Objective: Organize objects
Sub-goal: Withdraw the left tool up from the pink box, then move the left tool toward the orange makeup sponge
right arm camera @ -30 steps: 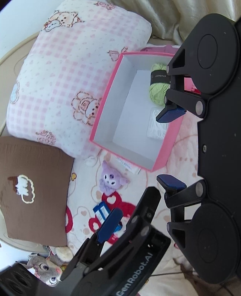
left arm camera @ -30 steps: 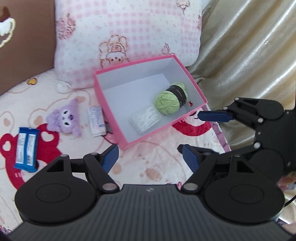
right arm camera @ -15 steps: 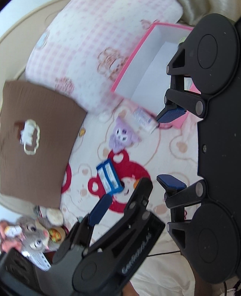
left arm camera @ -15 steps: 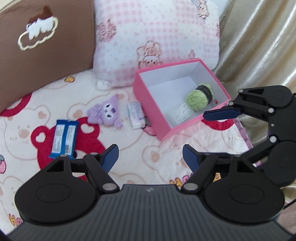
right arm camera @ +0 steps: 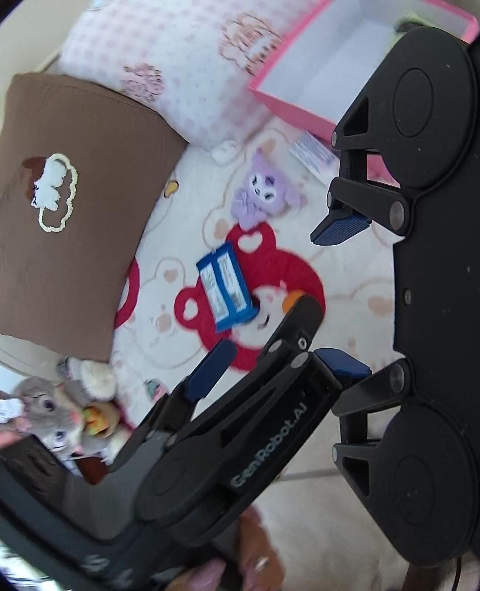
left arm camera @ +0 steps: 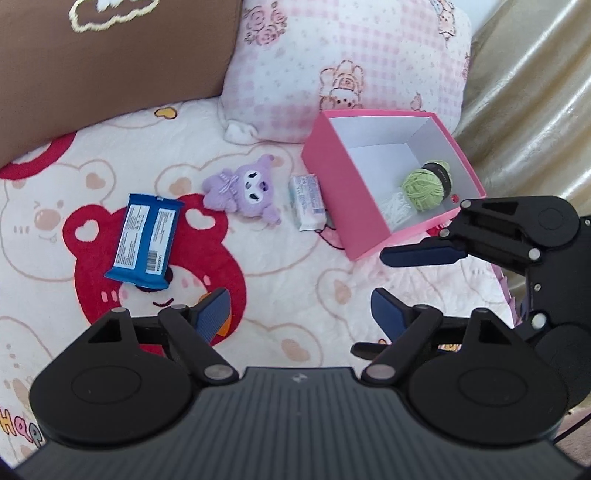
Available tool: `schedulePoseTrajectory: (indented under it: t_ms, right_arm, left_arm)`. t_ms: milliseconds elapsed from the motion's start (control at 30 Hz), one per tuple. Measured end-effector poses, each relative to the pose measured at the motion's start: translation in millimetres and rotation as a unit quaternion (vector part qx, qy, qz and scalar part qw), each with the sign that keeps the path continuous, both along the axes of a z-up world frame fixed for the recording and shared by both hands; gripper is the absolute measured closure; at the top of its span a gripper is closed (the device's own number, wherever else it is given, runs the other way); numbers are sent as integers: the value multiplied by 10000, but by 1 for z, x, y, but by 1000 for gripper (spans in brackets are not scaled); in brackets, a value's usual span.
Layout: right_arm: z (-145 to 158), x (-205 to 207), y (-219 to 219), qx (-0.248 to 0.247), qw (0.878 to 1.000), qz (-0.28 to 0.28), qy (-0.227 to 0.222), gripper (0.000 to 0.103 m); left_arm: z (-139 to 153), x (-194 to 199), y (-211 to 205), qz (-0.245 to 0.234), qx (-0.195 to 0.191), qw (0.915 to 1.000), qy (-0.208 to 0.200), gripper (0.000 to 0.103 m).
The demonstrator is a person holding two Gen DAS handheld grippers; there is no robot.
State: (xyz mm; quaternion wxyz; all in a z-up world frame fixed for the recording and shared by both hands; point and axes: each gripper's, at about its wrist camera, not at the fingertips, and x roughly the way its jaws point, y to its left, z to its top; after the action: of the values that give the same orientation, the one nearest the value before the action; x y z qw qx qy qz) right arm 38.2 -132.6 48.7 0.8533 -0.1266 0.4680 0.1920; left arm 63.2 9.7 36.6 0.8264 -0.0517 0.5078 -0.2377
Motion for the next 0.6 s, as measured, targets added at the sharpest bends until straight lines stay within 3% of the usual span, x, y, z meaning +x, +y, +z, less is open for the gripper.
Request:
schedulePoseTrajectory:
  t_ms: [267, 500, 600]
  right_arm:
    - [-19, 12, 20, -27, 9998, 113, 132, 36]
    - [-39, 26, 29, 140, 9995, 162, 225, 36]
    - [-48, 33, 31, -19, 9993, 163, 341, 36]
  left_arm:
    - [-35, 7, 28, 252, -201, 9993, 182, 20]
    - [-47, 6, 40, 431, -6, 9991, -19, 20]
    - [-50, 7, 49, 519, 101, 9985, -104, 20]
